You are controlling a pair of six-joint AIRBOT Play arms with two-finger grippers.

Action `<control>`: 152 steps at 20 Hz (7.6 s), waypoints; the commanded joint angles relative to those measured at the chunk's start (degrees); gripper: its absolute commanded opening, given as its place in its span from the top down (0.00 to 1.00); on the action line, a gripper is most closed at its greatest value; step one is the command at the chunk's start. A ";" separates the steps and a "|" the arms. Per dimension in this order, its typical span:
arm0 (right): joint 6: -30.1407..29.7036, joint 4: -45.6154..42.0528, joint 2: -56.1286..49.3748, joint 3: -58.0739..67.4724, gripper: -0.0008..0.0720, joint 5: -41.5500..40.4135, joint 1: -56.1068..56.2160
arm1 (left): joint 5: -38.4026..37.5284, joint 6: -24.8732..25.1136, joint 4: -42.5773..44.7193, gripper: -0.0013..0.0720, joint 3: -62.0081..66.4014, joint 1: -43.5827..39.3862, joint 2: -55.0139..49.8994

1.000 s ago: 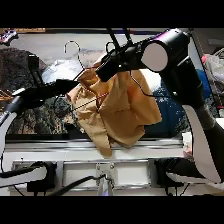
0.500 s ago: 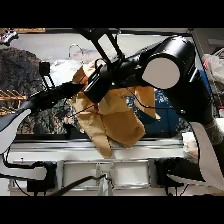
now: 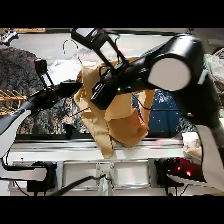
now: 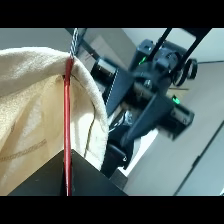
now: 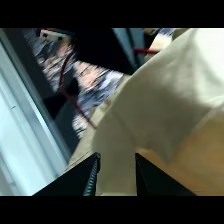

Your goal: Fold the clothes and pants, and hang the long-sleeved shirts on hangers.

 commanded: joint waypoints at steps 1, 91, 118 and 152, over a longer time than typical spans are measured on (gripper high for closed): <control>-7.80 -7.04 4.00 4.57 0.59 -5.01 0.04 | -0.26 0.00 0.11 0.97 0.04 -0.39 0.46; -9.20 -9.81 10.40 -7.50 0.95 0.76 -17.33 | 41.33 -18.47 22.12 0.97 8.46 10.97 25.38; 21.75 -35.34 13.00 -7.37 0.94 -17.79 -35.74 | 40.09 -34.12 45.64 0.21 2.27 2.56 37.62; 36.00 -24.39 9.77 4.57 0.95 -30.60 -103.78 | 40.57 -34.34 48.02 0.27 2.25 2.56 37.53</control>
